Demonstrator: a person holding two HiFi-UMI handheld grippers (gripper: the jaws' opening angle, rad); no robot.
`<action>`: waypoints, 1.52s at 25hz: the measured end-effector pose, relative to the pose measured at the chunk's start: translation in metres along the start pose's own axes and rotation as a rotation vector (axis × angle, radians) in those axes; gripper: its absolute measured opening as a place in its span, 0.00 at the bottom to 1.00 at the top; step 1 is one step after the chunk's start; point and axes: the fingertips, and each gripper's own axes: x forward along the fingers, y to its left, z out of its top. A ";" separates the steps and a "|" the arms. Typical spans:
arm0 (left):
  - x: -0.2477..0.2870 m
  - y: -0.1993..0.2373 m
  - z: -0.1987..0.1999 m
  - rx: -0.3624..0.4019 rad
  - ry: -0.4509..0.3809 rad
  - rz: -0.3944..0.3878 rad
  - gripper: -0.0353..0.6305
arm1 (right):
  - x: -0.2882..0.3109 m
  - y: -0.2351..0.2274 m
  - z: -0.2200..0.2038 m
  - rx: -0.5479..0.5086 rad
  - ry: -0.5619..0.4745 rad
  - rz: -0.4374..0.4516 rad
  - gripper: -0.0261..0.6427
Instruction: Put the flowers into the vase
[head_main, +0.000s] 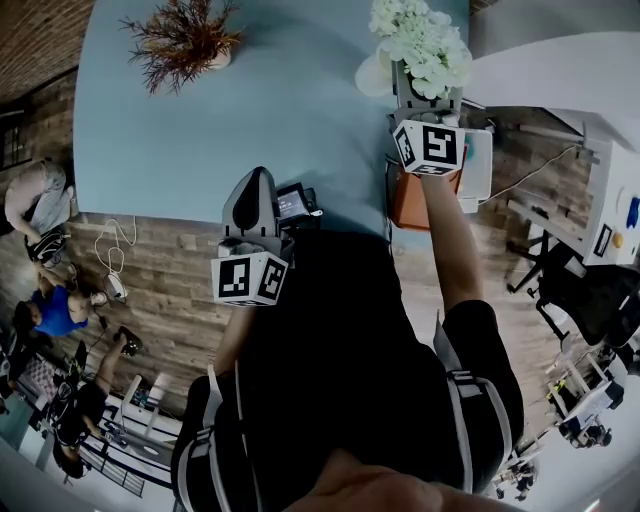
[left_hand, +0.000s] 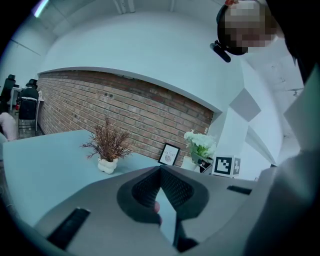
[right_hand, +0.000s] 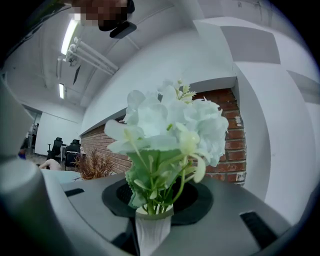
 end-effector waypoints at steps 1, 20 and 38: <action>-0.001 0.000 0.000 0.000 -0.001 0.000 0.09 | 0.000 0.000 -0.003 0.001 0.008 -0.001 0.25; -0.009 0.007 0.001 0.000 -0.018 0.002 0.09 | 0.001 0.005 -0.015 -0.027 0.036 0.012 0.25; -0.016 0.015 -0.001 -0.010 -0.023 -0.005 0.09 | -0.004 0.010 -0.009 0.046 0.047 0.073 0.44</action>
